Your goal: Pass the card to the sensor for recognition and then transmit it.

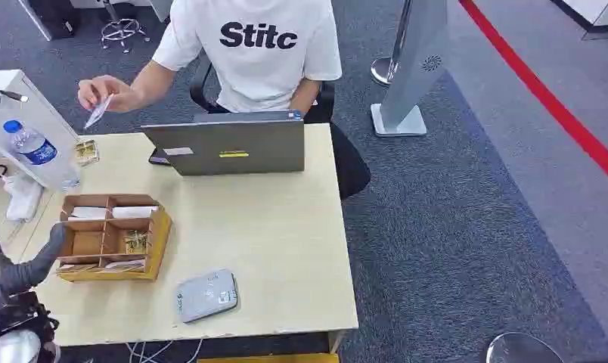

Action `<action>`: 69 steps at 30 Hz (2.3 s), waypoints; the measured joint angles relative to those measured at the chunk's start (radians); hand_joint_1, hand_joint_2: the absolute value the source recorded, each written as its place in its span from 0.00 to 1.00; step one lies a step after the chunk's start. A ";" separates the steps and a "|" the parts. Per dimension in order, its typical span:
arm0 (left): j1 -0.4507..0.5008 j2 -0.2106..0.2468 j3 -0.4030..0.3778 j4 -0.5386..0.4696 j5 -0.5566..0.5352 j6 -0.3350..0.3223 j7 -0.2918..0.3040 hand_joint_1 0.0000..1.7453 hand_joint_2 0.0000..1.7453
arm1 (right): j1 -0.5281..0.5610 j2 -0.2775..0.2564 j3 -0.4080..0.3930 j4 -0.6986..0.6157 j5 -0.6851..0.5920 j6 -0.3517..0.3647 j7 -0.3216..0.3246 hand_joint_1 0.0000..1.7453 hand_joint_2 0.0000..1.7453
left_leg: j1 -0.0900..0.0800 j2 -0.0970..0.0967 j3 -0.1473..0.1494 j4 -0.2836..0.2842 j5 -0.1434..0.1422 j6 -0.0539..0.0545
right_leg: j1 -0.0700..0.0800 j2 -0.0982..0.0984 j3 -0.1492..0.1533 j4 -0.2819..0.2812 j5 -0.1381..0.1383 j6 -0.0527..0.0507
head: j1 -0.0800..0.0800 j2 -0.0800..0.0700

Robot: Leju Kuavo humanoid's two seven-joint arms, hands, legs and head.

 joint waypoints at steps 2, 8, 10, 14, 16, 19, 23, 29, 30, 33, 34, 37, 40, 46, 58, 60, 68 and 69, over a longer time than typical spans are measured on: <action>-0.031 0.013 -0.022 0.023 -0.050 -0.008 0.015 0.00 1.00 | 0.000 0.000 0.005 0.000 0.003 0.002 0.000 0.00 1.00 | 0.000 0.000 0.000 0.000 0.000 0.000 | 0.000 0.000 0.000 0.000 0.000 0.000 | 0.000 0.000; -0.132 0.062 -0.103 0.105 -0.216 -0.039 0.068 0.00 1.00 | -0.001 0.000 0.013 0.000 0.018 0.010 -0.003 0.00 1.00 | 0.000 0.001 0.000 0.000 0.000 0.000 | 0.000 0.001 0.000 0.000 0.001 -0.001 | 0.000 0.000; -0.164 0.076 -0.129 0.126 -0.267 -0.047 0.081 0.00 1.00 | -0.001 0.000 0.016 0.000 0.018 0.012 -0.004 0.00 1.00 | 0.000 0.001 0.000 0.000 0.000 0.000 | 0.000 0.002 0.000 0.000 0.001 -0.001 | 0.000 0.000; -0.230 0.108 -0.184 0.180 -0.382 -0.069 0.118 0.04 1.00 | -0.002 0.000 0.024 0.000 0.034 0.015 -0.006 0.00 1.00 | 0.000 0.001 0.000 0.000 0.001 0.000 | 0.000 0.002 -0.001 0.000 0.001 -0.001 | 0.000 0.000; -0.264 0.124 -0.215 0.202 -0.436 -0.080 0.135 0.04 1.00 | -0.003 -0.001 0.031 0.000 0.034 0.015 -0.007 0.00 1.00 | 0.000 0.001 0.000 0.000 0.001 0.000 | 0.000 0.002 -0.001 0.000 0.001 -0.001 | 0.000 0.000; -0.311 0.148 -0.260 0.230 -0.522 -0.097 0.161 1.00 1.00 | -0.003 -0.002 0.035 0.000 0.036 0.018 -0.008 0.00 1.00 | 0.000 0.002 0.000 0.000 0.001 0.000 | 0.000 0.002 -0.001 0.000 0.002 -0.002 | 0.000 0.000; -0.376 0.179 -0.317 0.271 -0.634 -0.122 0.195 1.00 1.00 | -0.004 -0.003 0.042 0.000 0.049 0.023 -0.008 0.00 1.00 | 0.000 0.001 0.000 0.000 0.001 0.000 | 0.000 0.002 -0.001 0.000 0.002 -0.002 | 0.000 0.000; -0.457 0.221 -0.401 0.307 -0.796 -0.159 0.247 1.00 1.00 | -0.005 -0.004 0.057 0.000 0.054 0.027 -0.012 0.00 1.00 | 0.000 0.003 0.000 0.000 0.001 0.000 | 0.000 0.004 -0.001 0.000 0.002 -0.002 | 0.000 0.000; -0.468 0.229 -0.414 0.309 -0.823 -0.166 0.255 1.00 1.00 | -0.005 -0.005 0.059 0.000 0.055 0.029 -0.013 0.00 1.00 | 0.000 0.003 0.000 0.000 0.001 0.000 | 0.000 0.004 -0.001 0.000 0.002 -0.002 | 0.000 0.000; -0.499 0.246 -0.445 0.315 -0.903 -0.179 0.281 1.00 1.00 | -0.006 -0.006 0.061 0.001 0.066 0.033 -0.015 0.00 1.00 | 0.000 0.003 0.000 0.000 0.001 0.000 | 0.000 0.004 -0.001 0.000 0.002 -0.002 | 0.000 0.000; -0.507 0.250 -0.454 0.316 -0.928 -0.181 0.290 1.00 1.00 | -0.006 -0.006 0.062 0.001 0.068 0.033 -0.016 0.00 1.00 | 0.000 0.003 0.000 0.000 0.001 0.000 | 0.000 0.004 -0.001 0.000 0.002 -0.002 | 0.000 0.000; -0.515 0.258 -0.469 0.315 -0.949 -0.176 0.297 1.00 1.00 | -0.006 -0.006 0.064 0.001 0.068 0.033 -0.017 0.00 1.00 | 0.000 0.003 0.000 0.000 0.001 0.000 | 0.000 0.004 -0.001 0.000 0.002 -0.002 | 0.000 0.000; -0.500 0.258 -0.476 0.292 -0.931 -0.140 0.291 1.00 1.00 | -0.005 -0.006 0.067 0.001 0.068 0.033 -0.018 0.00 1.00 | 0.000 0.003 0.000 0.000 0.001 0.000 | 0.000 0.004 -0.001 0.000 0.002 -0.002 | 0.000 0.000; -0.356 0.234 -0.482 0.115 -0.889 -0.049 0.257 1.00 1.00 | -0.004 -0.006 0.067 0.001 0.050 0.025 -0.020 0.00 1.00 | 0.000 0.003 0.000 0.000 0.000 0.000 | 0.000 0.004 -0.001 0.000 0.002 -0.002 | 0.000 0.000; 0.025 0.144 -0.610 -0.161 -0.848 0.127 0.150 1.00 1.00 | 0.001 -0.002 0.064 0.001 0.028 0.004 -0.014 0.00 1.00 | 0.000 0.003 -0.001 0.000 -0.001 0.000 | 0.000 0.004 -0.001 -0.002 0.001 -0.001 | 0.000 0.000; 0.039 0.142 -0.617 -0.176 -0.840 0.127 0.150 1.00 1.00 | 0.001 -0.002 0.063 0.001 0.027 0.004 -0.014 0.00 1.00 | 0.000 0.003 0.000 0.000 -0.001 0.000 | 0.000 0.004 -0.001 -0.001 0.000 -0.001 | 0.000 0.000; 0.059 0.134 -0.628 -0.202 -0.829 0.125 0.148 1.00 1.00 | 0.001 -0.002 0.063 0.002 0.027 0.004 -0.015 0.00 1.00 | 0.000 0.003 0.000 0.000 -0.001 0.000 | 0.000 0.004 0.000 0.000 0.001 -0.001 | 0.000 0.000; 0.066 0.131 -0.628 -0.204 -0.811 0.123 0.142 1.00 1.00 | 0.001 -0.002 0.063 0.002 0.024 0.004 -0.015 0.00 1.00 | 0.000 0.003 0.000 0.000 -0.001 0.000 | 0.000 0.004 0.000 0.000 0.001 -0.001 | 0.000 0.000</action>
